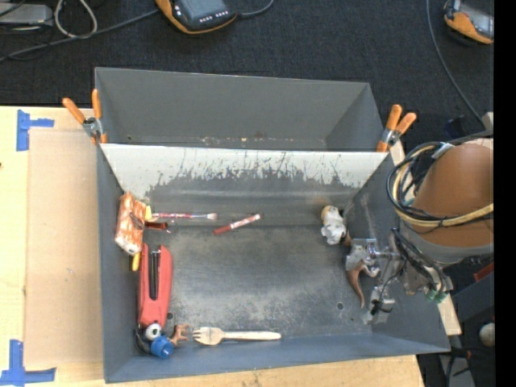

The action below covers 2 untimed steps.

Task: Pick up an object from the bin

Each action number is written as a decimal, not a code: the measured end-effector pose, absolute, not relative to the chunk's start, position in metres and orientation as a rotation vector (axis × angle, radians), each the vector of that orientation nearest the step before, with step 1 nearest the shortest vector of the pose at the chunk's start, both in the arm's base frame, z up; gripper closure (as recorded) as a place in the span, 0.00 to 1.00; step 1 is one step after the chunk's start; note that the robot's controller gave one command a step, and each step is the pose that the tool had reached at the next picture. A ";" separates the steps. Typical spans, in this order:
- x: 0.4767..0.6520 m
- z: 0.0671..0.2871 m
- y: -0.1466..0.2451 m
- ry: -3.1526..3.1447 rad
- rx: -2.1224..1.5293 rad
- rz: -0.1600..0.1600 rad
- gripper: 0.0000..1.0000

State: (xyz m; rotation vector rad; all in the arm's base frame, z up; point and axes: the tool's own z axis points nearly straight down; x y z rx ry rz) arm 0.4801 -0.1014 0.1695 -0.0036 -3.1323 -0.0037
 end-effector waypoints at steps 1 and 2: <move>0.482 0.173 -0.101 -3.140 0.002 -0.001 0.00; 0.487 0.158 -0.113 -3.109 0.435 -0.003 0.00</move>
Offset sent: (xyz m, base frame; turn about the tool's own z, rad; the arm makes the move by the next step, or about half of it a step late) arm 0.0157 -0.0453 -0.0529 -0.9621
